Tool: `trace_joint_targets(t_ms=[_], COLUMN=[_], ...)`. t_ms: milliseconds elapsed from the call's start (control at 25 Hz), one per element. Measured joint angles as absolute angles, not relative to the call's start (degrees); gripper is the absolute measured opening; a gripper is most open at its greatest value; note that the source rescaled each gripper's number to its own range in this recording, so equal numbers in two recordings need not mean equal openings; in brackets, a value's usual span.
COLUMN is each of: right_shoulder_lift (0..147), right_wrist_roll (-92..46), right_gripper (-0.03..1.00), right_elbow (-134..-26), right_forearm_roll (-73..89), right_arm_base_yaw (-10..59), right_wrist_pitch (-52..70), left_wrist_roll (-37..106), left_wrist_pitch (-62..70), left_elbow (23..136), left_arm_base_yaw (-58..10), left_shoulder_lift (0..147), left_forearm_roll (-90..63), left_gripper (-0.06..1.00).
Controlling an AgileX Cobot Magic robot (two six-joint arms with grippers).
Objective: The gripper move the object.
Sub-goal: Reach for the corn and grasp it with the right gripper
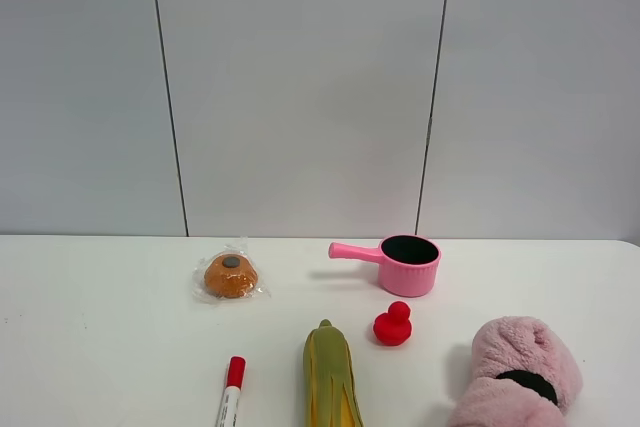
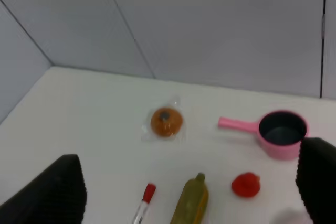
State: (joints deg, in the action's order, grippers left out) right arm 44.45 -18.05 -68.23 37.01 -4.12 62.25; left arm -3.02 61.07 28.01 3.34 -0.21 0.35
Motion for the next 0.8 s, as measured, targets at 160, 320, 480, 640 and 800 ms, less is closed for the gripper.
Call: trace_joint_targets(t_ms=[160,320,480,640,800], right_shoulder_lift=[51.90,58.57,64.57,67.91,71.86], right_wrist_roll=[-14.04,-14.46,-24.55,-28.05,-9.02], right_gripper=[0.89,0.89,0.87,0.86,0.86], right_elbow=[-68.81,-69.50,-71.54,-72.84,-73.01], right_forearm_roll=[36.46,36.52,31.22,24.50,19.37], right_arm_base_yaw=[-4.12,-4.07,1.09,12.39,26.23], right_wrist_pitch=[66.09,67.65,65.38,59.70,53.89], left_wrist_roll=[-3.02,-3.02,-2.97,-2.97,-2.97], left_wrist_pitch=[61.07,61.07,61.07,61.07,61.07], left_elbow=[28.01,28.01,28.01,28.01,28.01], left_arm_base_yaw=[3.34,3.34,3.34,3.34,3.34], left_shoulder_lift=[-0.21,-0.21,-0.21,-0.21,-0.21], left_forearm_roll=[0.35,0.35,0.35,0.35,0.35], left_gripper=[1.00,1.00,1.00,1.00,1.00])
